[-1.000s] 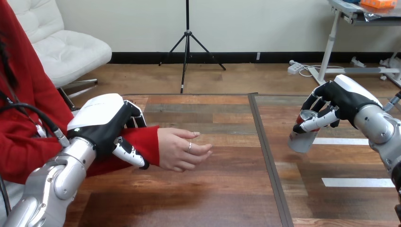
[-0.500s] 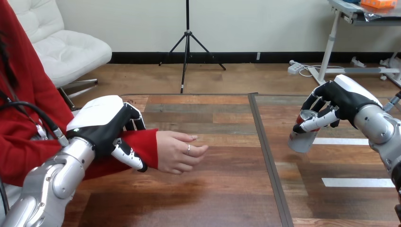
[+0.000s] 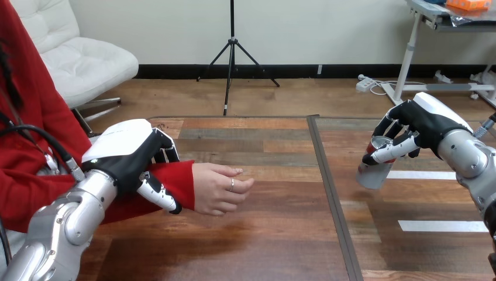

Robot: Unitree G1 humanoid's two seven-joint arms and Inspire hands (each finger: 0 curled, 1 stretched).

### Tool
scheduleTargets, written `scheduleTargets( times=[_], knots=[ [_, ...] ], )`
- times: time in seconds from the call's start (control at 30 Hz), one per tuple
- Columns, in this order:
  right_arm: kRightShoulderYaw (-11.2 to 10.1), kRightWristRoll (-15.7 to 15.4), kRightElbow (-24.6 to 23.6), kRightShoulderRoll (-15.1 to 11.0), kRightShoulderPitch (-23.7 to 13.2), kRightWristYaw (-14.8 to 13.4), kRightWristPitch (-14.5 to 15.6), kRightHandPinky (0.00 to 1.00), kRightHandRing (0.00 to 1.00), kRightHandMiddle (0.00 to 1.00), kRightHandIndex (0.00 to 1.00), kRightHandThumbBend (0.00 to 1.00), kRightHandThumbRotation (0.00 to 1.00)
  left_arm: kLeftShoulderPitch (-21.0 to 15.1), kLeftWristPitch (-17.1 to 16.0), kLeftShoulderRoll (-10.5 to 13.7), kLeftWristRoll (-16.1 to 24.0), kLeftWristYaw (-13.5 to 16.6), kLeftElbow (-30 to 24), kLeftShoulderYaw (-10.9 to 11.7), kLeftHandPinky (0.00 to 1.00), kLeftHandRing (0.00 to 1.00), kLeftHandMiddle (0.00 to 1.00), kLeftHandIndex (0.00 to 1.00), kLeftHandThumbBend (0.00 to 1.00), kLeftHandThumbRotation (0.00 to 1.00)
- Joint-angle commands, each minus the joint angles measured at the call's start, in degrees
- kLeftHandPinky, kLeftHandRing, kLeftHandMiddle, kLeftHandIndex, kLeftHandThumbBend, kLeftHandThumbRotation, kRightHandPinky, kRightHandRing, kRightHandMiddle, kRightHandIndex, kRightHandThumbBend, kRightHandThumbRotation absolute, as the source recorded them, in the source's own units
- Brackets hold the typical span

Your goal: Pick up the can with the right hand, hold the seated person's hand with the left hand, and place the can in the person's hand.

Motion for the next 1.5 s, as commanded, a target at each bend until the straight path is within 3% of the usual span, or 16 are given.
scheduleTargets(
  times=[0.0, 0.57, 0.97, 1.47],
  knots=[
    [-1.29, 1.01, -5.86, -0.06, -11.50, -2.66, -2.01, 0.30, 0.33, 0.39, 0.48, 0.66, 0.00, -7.81, -0.77, -0.67, -1.12, 1.80, -8.02, 2.86, 0.29, 0.36, 0.42, 0.43, 0.87, 0.00],
    [-1.67, 1.82, -8.00, 2.55, -12.80, -2.59, -1.57, 0.30, 0.34, 0.40, 0.46, 0.65, 0.00, -8.47, -1.37, -1.89, -1.96, 2.44, -7.37, 2.65, 0.26, 0.32, 0.38, 0.39, 0.84, 0.00],
    [-1.12, 1.28, -9.86, 3.99, -13.38, -2.80, -3.07, 0.30, 0.34, 0.40, 0.46, 0.63, 0.00, -9.13, -2.45, -2.44, -2.22, 3.52, -6.76, 2.64, 0.25, 0.31, 0.37, 0.38, 0.83, 0.00],
    [-0.68, 0.49, -11.66, 6.08, -14.33, -2.93, -3.06, 0.29, 0.33, 0.39, 0.46, 0.63, 0.00, -10.17, -0.74, -3.58, -2.25, 2.56, -8.38, 2.61, 0.25, 0.31, 0.37, 0.38, 0.83, 0.00]
  ],
)
